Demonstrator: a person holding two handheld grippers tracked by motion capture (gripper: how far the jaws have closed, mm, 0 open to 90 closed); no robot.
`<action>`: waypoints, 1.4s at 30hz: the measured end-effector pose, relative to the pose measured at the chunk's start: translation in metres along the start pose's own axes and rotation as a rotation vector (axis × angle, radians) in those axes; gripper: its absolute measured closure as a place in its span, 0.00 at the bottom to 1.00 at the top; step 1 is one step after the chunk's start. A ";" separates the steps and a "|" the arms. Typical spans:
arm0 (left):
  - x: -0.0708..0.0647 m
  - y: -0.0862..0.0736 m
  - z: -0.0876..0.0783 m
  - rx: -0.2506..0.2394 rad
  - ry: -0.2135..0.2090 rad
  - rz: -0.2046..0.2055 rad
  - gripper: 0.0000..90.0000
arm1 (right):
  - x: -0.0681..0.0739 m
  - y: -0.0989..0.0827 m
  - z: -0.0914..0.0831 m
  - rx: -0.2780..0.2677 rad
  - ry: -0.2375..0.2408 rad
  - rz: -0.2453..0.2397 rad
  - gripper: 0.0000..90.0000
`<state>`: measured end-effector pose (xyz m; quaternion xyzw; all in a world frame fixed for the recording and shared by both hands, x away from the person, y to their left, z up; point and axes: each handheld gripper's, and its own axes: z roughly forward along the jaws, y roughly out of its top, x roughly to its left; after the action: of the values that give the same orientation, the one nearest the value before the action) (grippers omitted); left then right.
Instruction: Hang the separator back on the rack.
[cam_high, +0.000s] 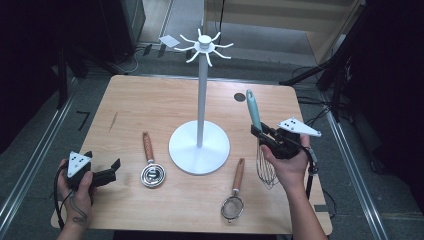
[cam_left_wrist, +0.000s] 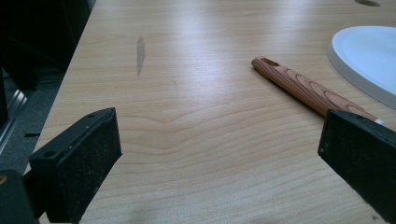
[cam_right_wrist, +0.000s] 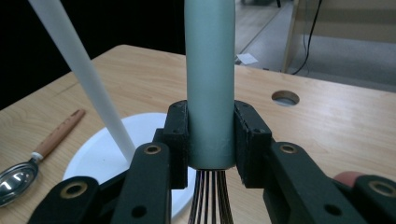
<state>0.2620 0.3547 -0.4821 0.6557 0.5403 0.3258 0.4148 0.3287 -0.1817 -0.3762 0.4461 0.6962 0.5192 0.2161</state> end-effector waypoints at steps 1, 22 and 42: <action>0.000 0.000 0.000 -0.002 -0.001 -0.002 0.00 | 0.004 0.002 -0.001 -0.012 0.014 -0.008 0.79; 0.000 0.000 0.001 0.000 -0.005 -0.003 0.00 | 0.042 0.018 -0.013 -0.146 0.148 -0.090 0.79; 0.000 0.001 0.002 -0.001 -0.009 -0.003 0.00 | 0.067 0.036 -0.022 -0.253 0.221 -0.135 0.79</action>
<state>0.2643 0.3538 -0.4822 0.6561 0.5392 0.3227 0.4179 0.2921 -0.1345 -0.3242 0.3076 0.6732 0.6329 0.2269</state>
